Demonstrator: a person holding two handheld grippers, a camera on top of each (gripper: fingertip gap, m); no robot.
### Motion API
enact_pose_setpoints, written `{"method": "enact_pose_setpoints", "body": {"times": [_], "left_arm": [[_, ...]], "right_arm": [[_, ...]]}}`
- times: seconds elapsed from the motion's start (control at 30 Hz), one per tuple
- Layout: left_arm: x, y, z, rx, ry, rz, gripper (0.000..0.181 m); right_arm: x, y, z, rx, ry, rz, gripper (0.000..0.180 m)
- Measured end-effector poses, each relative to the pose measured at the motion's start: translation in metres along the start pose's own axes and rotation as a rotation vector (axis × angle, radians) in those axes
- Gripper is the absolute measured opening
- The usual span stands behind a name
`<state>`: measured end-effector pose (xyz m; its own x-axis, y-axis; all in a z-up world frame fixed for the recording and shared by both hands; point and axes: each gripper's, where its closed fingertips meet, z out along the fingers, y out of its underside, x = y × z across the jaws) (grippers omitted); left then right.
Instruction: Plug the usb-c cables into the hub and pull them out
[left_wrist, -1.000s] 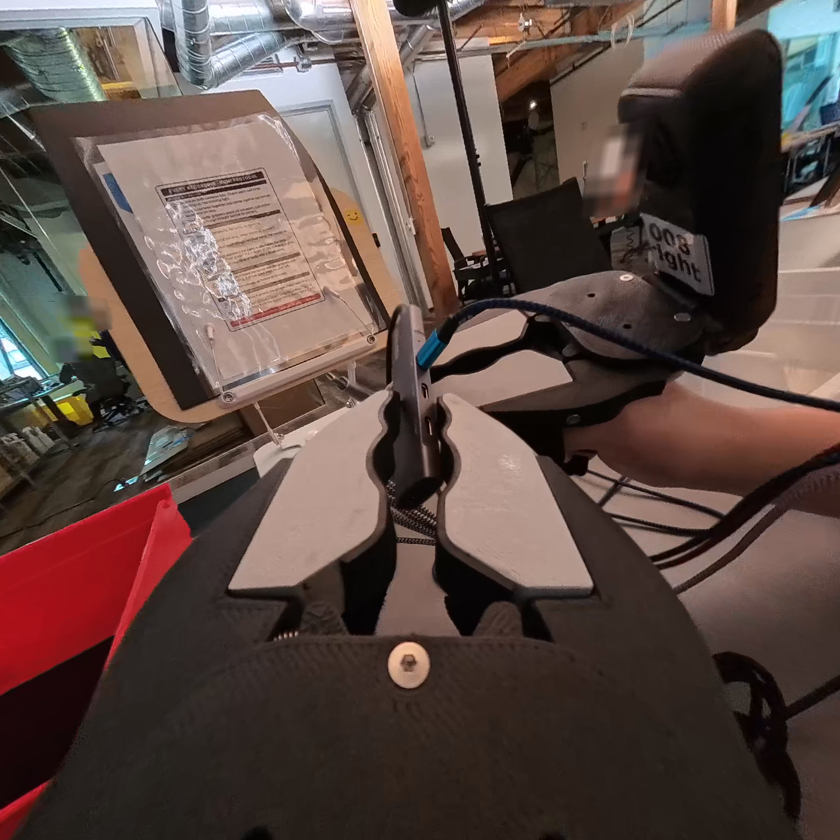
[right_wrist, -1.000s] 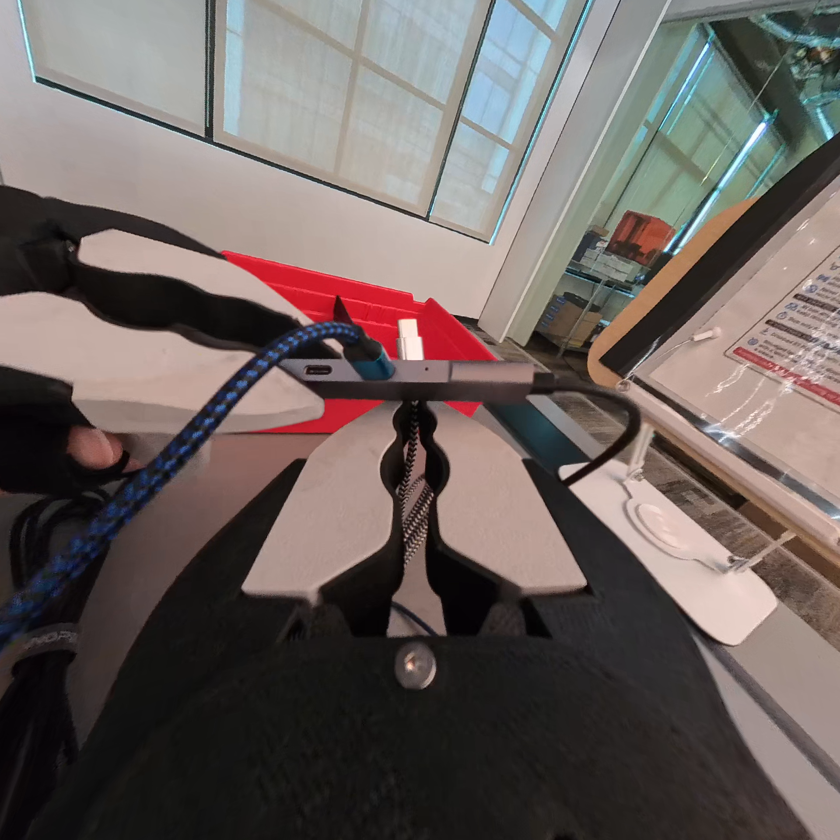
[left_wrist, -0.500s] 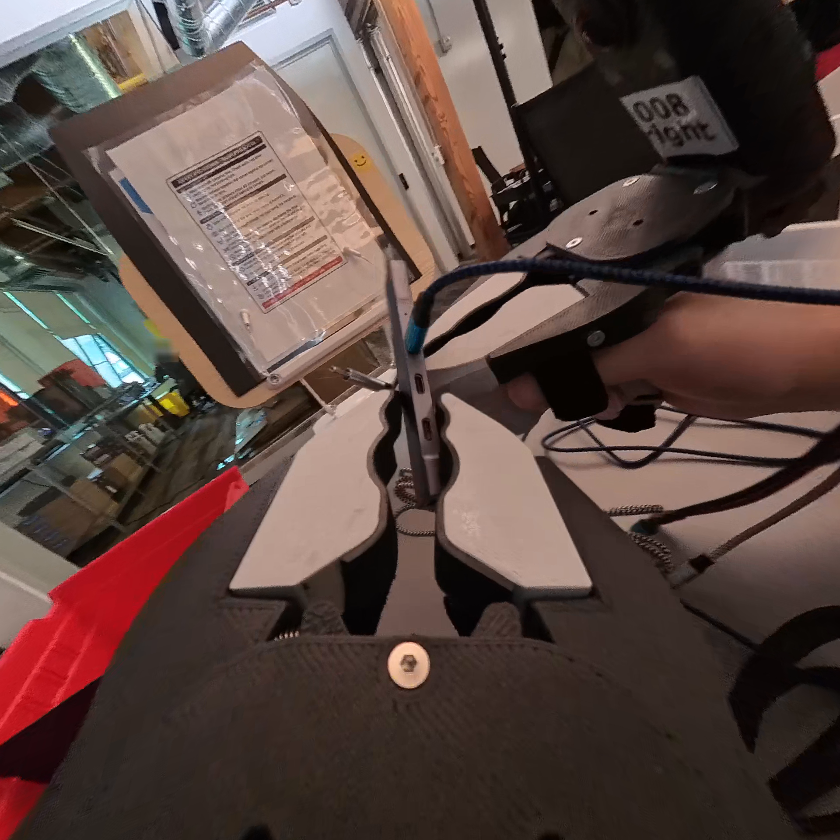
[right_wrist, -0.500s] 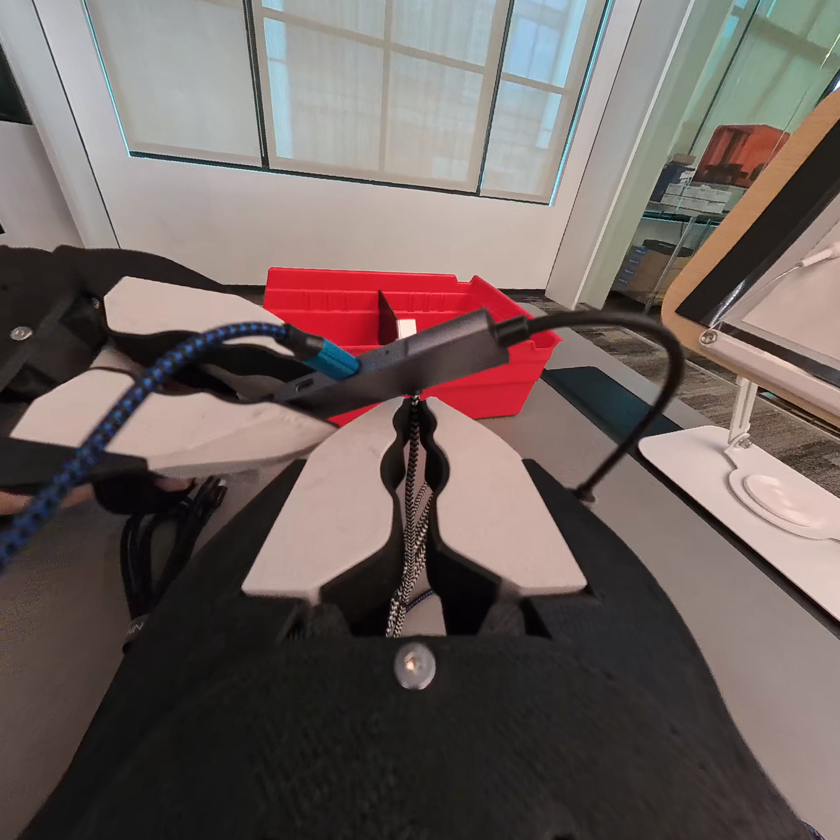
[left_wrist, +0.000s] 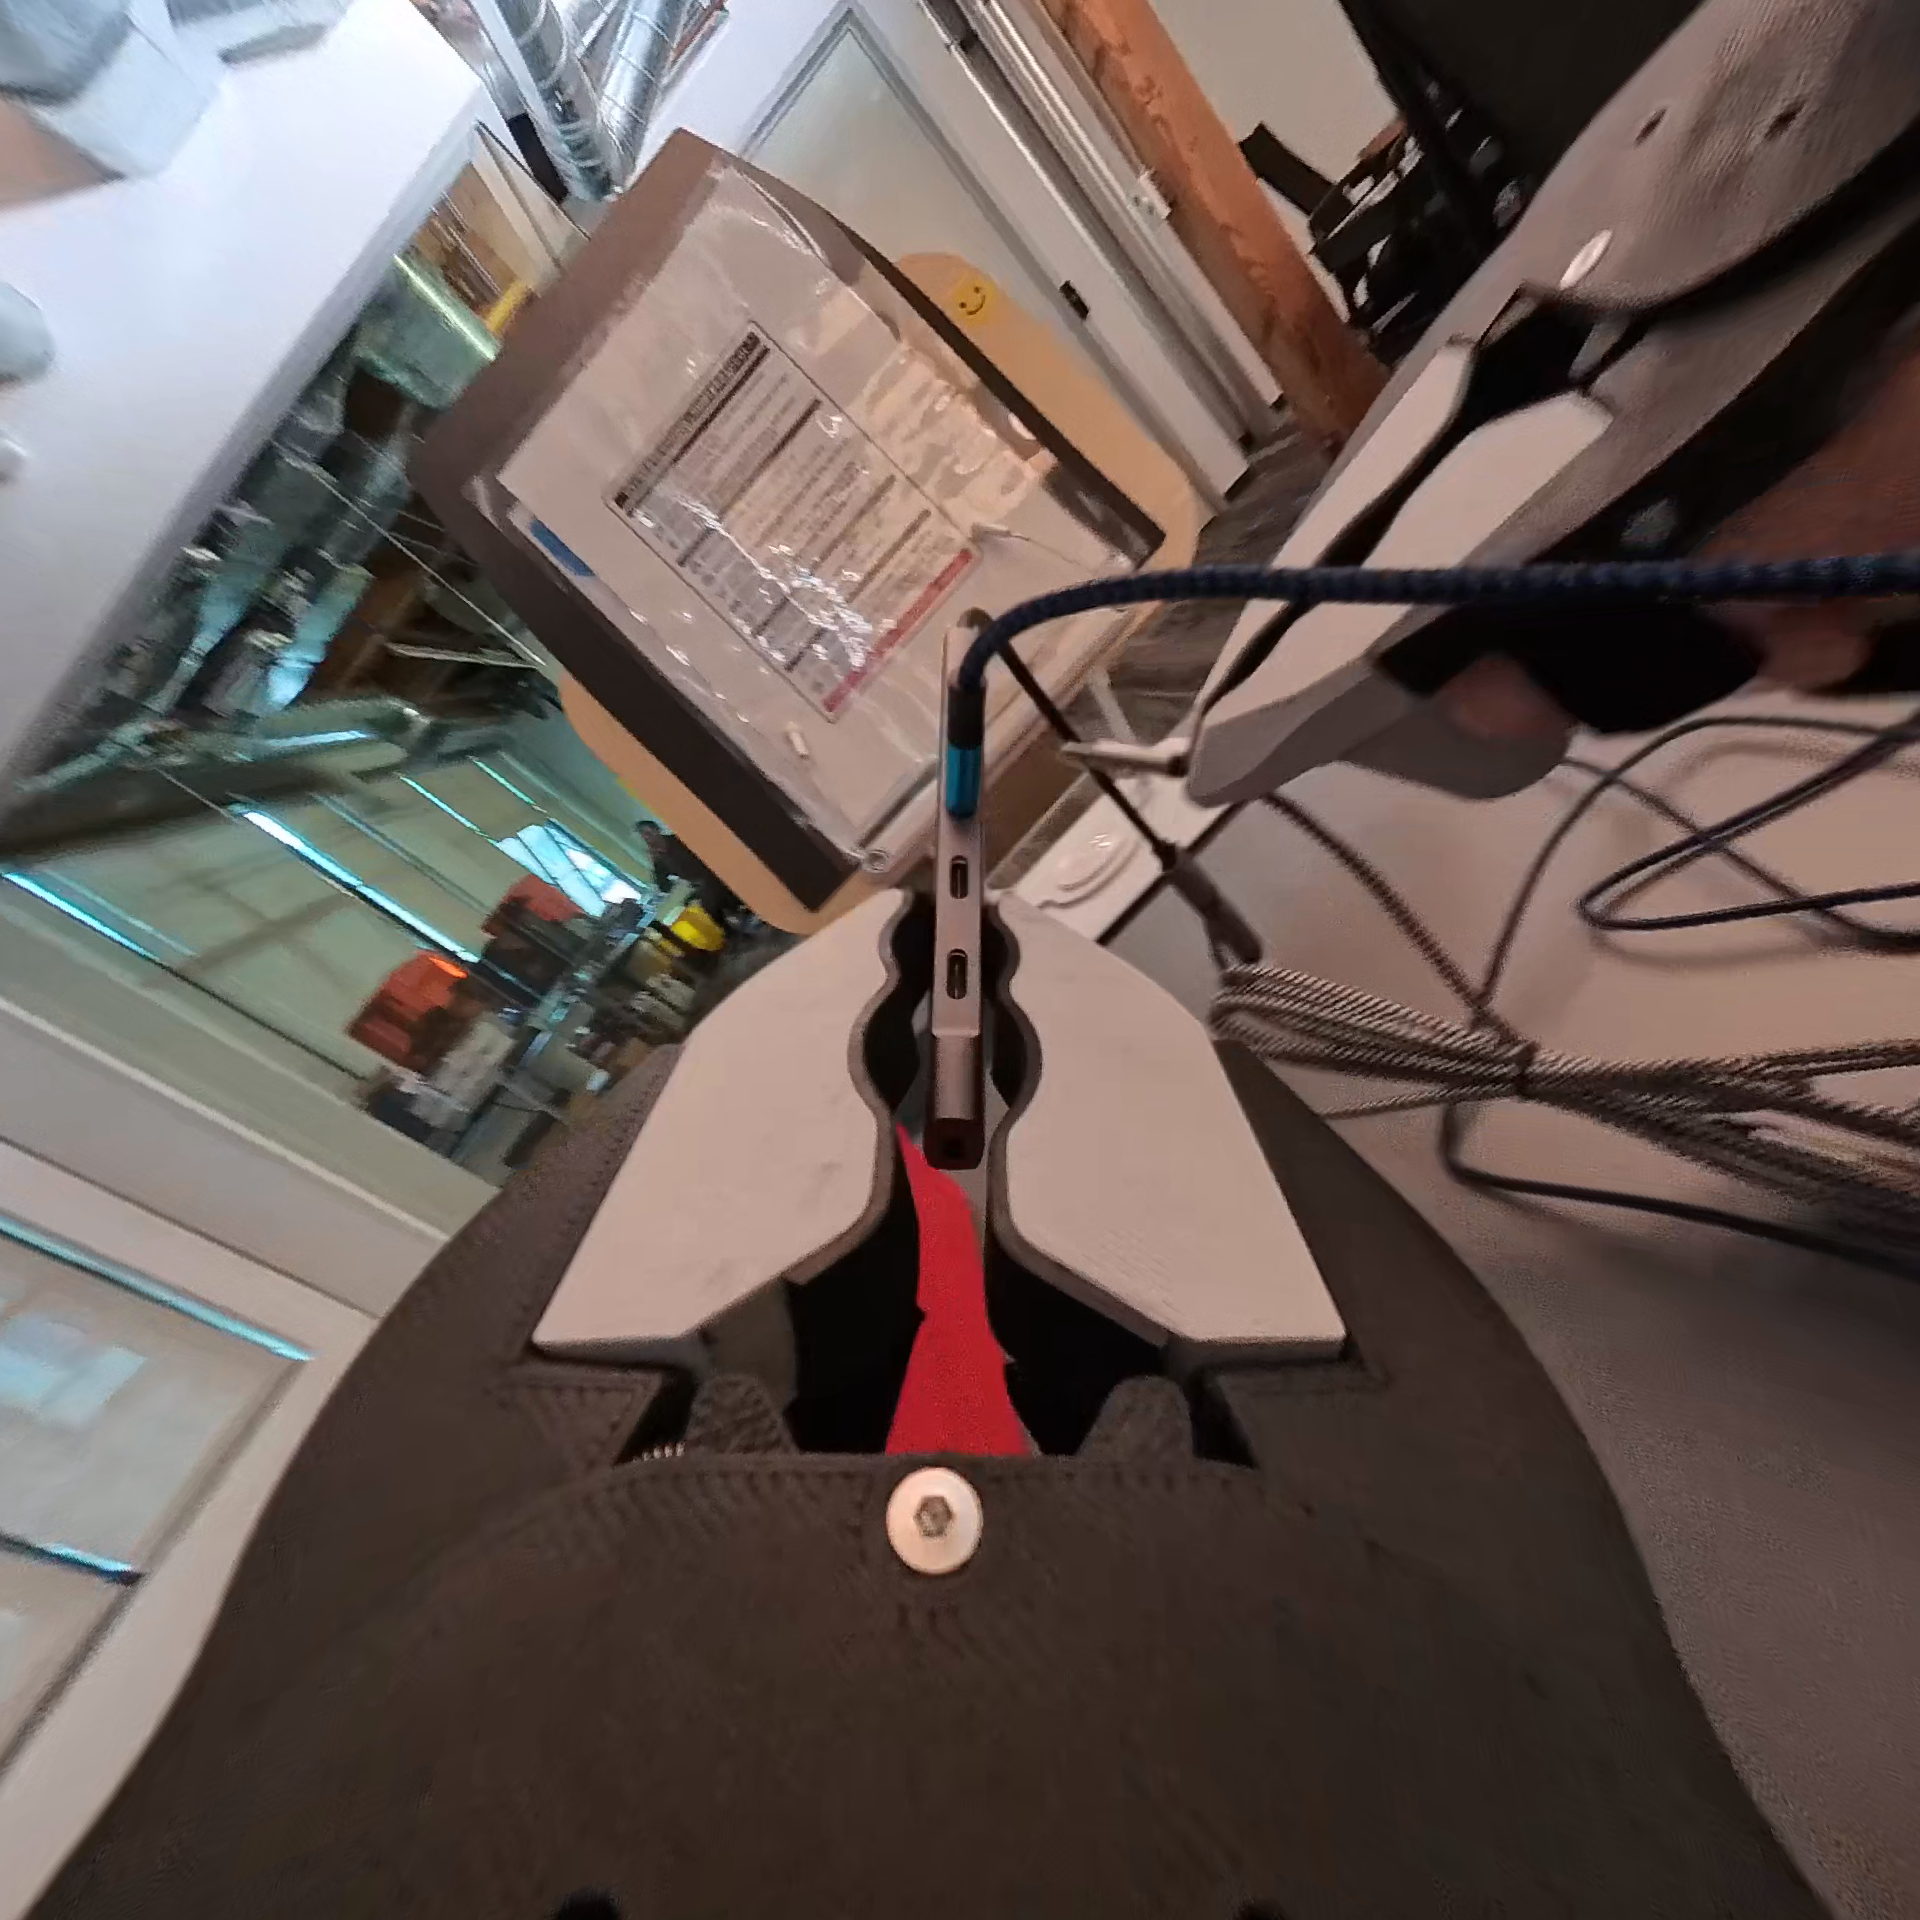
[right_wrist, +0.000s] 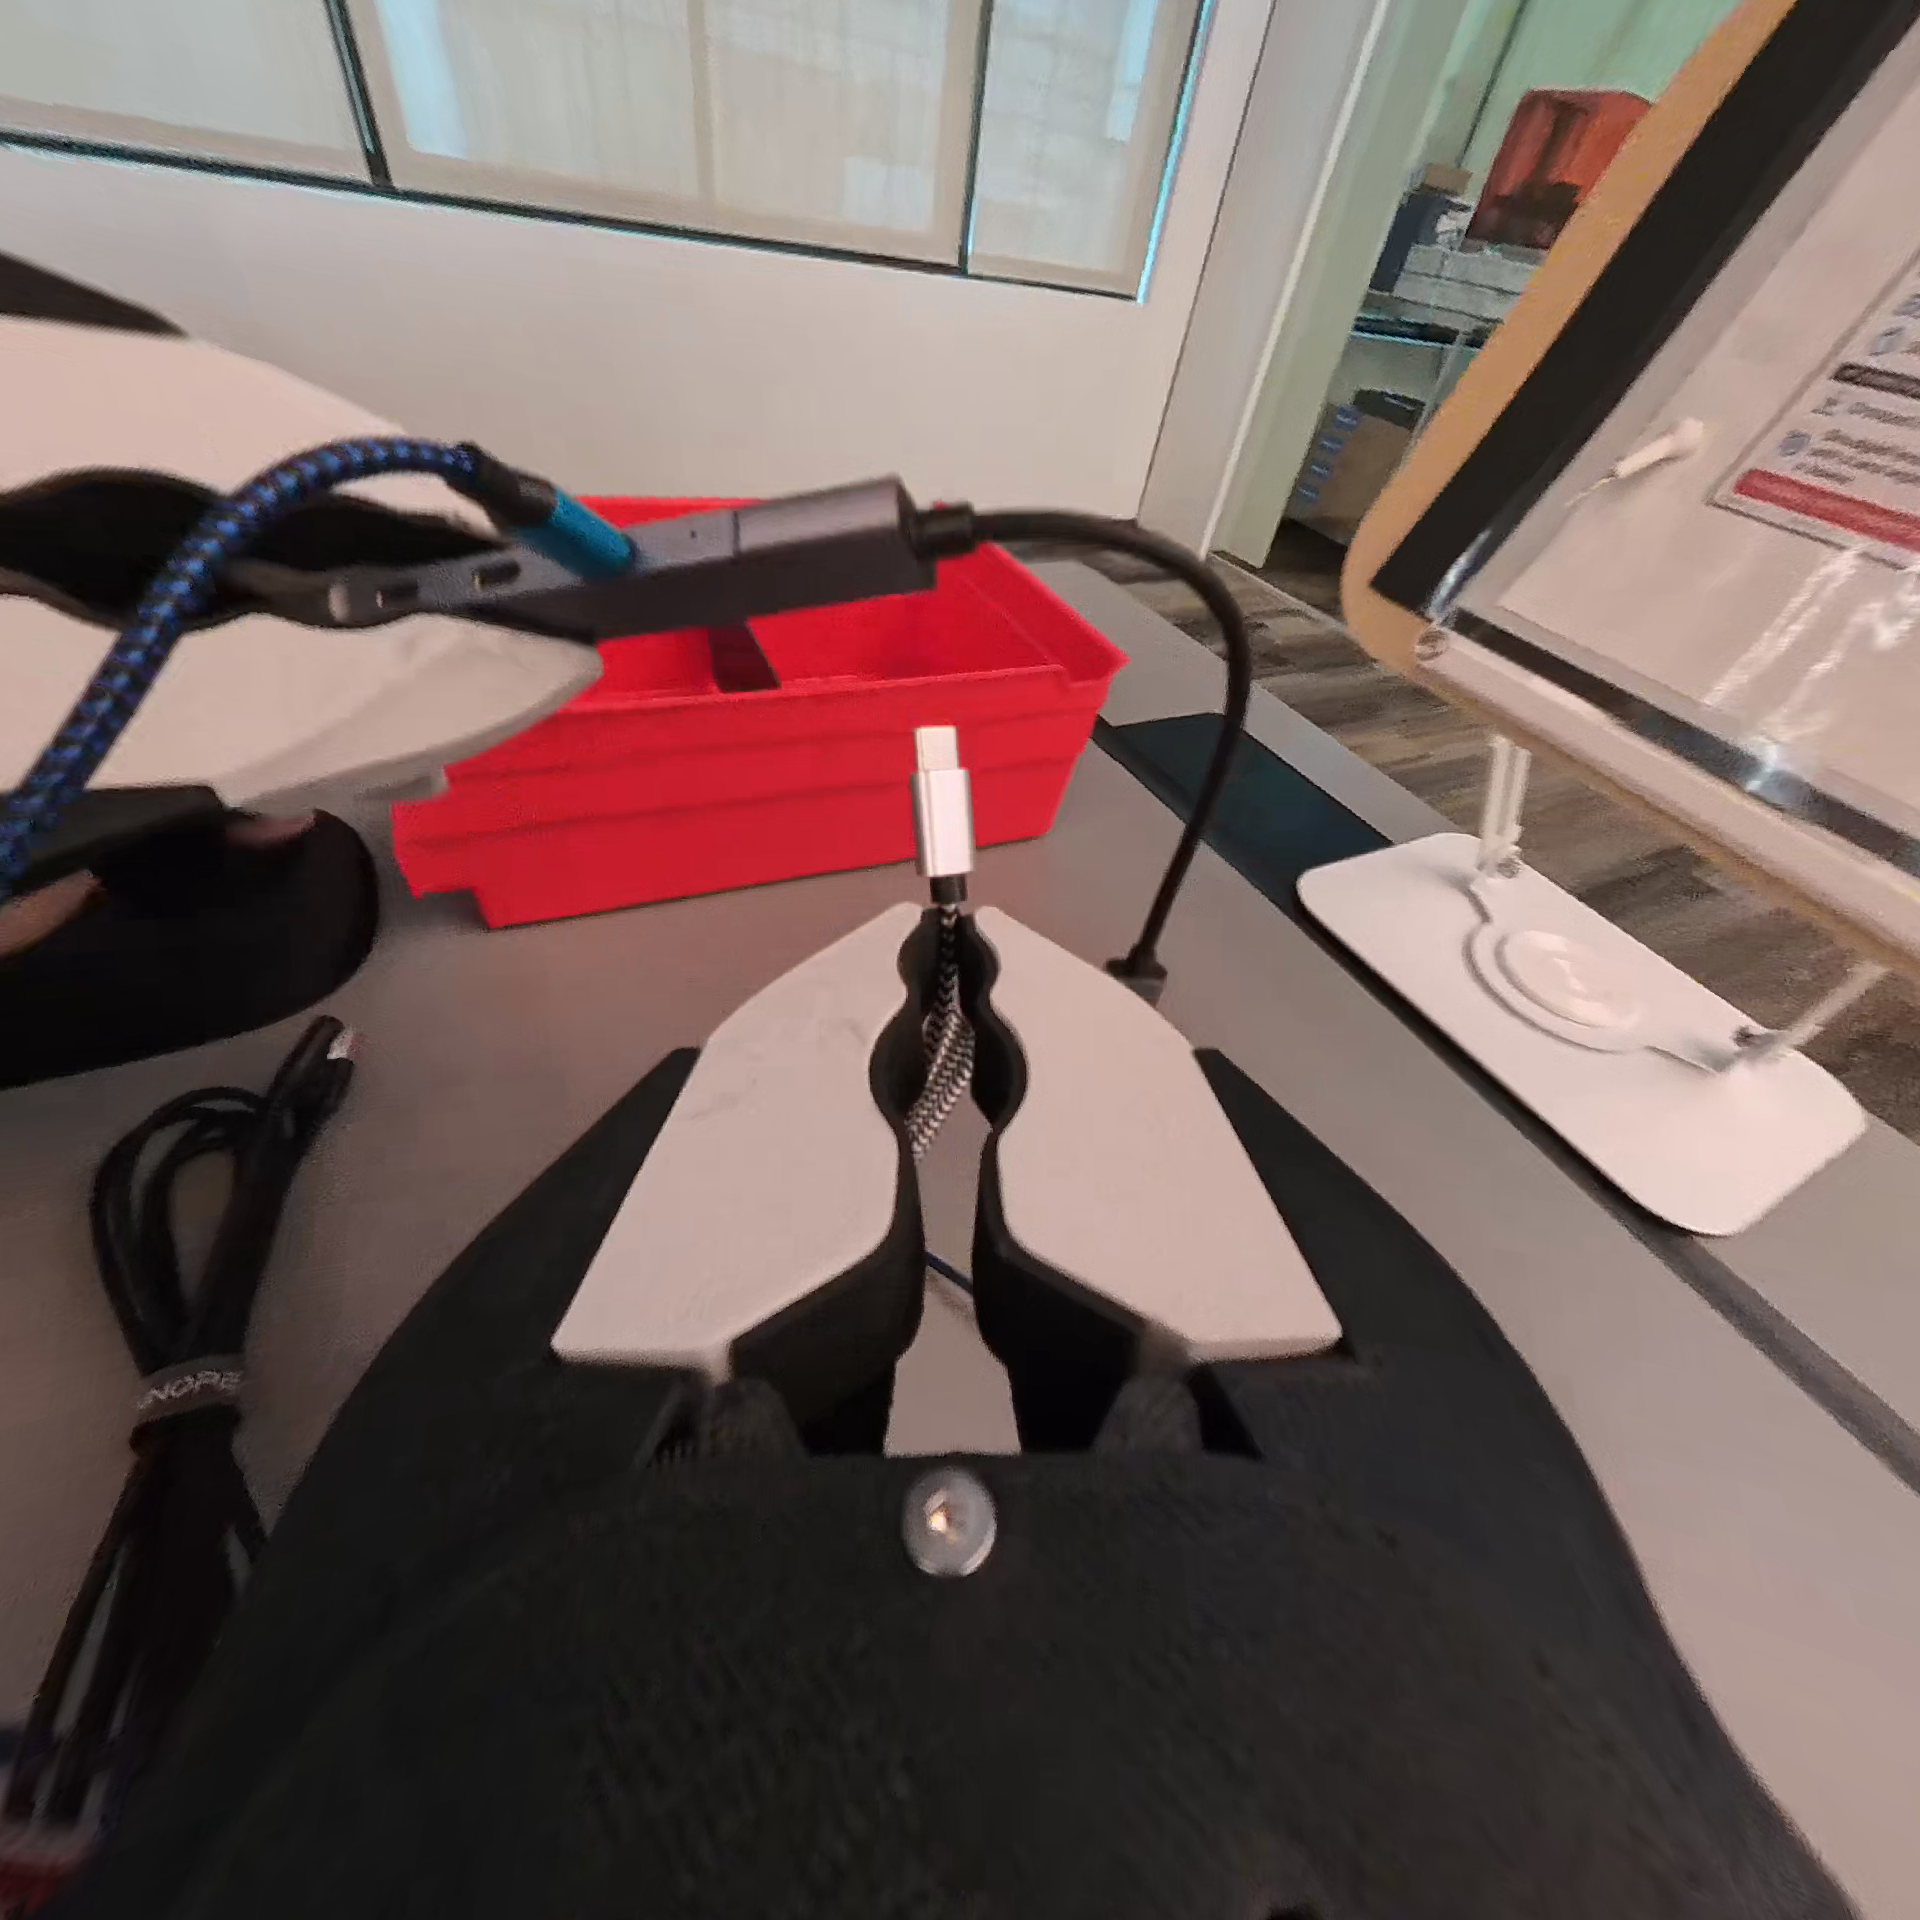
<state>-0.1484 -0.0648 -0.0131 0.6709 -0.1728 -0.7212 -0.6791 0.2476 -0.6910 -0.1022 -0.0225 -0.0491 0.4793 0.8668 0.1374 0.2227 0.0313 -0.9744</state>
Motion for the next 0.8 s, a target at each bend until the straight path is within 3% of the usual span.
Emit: {"method": "enact_pose_setpoints", "body": {"times": [0.2,0.37,0.5,0.8], "left_arm": [[-0.03,0.011,0.017,-0.058,-0.064,0.123,0.009],[-0.026,0.031,0.019,-0.129,-0.096,0.204,0.009],[-0.011,0.032,0.02,-0.155,-0.102,0.363,0.009],[0.021,0.036,0.021,-0.158,-0.04,0.535,0.009]], "right_arm": [[0.018,-0.021,-0.028,-0.125,0.066,-0.168,0.003],[0.005,-0.028,-0.05,-0.288,0.048,-0.294,0.003],[-0.022,-0.024,-0.056,-0.402,-0.019,-0.27,0.003],[-0.044,-0.004,-0.05,-0.524,-0.102,-0.158,0.003]]}}
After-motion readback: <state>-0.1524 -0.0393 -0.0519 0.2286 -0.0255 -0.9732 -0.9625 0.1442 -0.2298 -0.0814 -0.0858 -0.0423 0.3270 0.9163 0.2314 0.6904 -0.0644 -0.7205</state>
